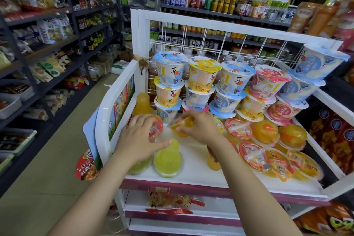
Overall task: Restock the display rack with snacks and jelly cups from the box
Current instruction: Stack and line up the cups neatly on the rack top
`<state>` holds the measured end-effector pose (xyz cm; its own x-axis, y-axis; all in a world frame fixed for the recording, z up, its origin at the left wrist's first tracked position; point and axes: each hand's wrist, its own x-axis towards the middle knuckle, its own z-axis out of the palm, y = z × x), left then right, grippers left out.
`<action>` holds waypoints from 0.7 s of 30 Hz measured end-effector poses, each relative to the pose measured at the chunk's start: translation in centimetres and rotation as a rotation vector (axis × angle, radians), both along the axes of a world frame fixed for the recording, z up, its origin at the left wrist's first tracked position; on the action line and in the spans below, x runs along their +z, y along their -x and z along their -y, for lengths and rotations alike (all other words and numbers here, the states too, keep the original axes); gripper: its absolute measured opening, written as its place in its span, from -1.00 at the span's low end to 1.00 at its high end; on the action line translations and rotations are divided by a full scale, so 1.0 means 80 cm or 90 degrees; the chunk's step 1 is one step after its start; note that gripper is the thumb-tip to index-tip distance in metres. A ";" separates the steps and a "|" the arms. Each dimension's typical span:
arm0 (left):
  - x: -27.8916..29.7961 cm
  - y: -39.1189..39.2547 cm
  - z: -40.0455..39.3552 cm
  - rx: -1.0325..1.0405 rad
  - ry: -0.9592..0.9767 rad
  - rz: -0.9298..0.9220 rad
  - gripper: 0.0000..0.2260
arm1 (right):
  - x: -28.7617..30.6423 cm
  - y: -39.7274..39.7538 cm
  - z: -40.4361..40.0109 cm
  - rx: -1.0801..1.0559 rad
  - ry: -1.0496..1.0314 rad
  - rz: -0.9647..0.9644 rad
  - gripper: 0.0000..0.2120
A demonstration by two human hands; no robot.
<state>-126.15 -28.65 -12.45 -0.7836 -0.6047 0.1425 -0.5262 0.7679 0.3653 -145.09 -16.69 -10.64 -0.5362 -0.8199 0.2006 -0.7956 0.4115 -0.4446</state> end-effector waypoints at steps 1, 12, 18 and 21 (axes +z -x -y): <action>0.002 0.000 0.000 -0.001 -0.008 0.014 -0.03 | 0.006 -0.002 -0.003 -0.002 0.043 0.029 -0.56; 0.068 0.067 -0.084 -0.129 -0.617 -0.452 -0.40 | 0.056 -0.011 -0.106 0.086 0.339 0.352 -0.42; 0.066 0.144 -0.164 -0.186 -0.640 -0.367 -0.74 | 0.054 0.029 -0.199 -0.032 0.362 0.321 -0.35; 0.059 0.184 -0.212 -0.213 -0.569 -0.317 -0.81 | 0.050 0.057 -0.252 -0.152 0.381 0.313 -0.44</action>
<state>-140.86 -11.67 -7.71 -0.9044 -0.4139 0.1036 0.0233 0.1945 0.9806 -149.67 3.50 -6.62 -0.8242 -0.5006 0.2649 -0.3728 0.1274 -0.9191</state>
